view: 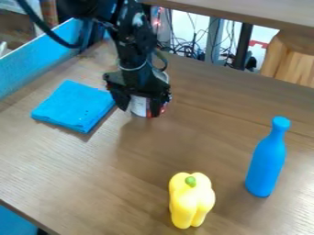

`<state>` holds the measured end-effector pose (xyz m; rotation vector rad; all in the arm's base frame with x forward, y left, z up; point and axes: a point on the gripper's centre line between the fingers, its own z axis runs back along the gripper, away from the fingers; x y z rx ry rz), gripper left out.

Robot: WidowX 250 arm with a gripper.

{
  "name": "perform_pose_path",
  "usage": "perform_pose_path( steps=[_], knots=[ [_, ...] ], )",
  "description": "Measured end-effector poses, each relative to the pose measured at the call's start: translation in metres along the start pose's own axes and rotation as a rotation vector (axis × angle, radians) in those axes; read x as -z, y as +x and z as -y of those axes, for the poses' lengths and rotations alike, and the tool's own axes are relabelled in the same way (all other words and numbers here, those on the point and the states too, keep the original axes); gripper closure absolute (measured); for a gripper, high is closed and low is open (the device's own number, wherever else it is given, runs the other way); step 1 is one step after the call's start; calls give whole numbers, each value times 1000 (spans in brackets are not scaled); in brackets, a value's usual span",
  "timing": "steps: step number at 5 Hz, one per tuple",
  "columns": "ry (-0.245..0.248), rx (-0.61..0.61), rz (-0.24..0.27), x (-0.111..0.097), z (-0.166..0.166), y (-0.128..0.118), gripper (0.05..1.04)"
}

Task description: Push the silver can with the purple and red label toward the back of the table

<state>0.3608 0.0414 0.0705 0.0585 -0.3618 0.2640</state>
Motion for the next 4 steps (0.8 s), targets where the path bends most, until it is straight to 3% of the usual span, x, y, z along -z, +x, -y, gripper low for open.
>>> perform_pose_path(
  steps=[2,3,4],
  knots=[
    [15,-31,-18,4,3,21,83],
    [-3,-25,-73,-7,3,7,83],
    [-40,20,-140,-48,-10,-9,83]
  ],
)
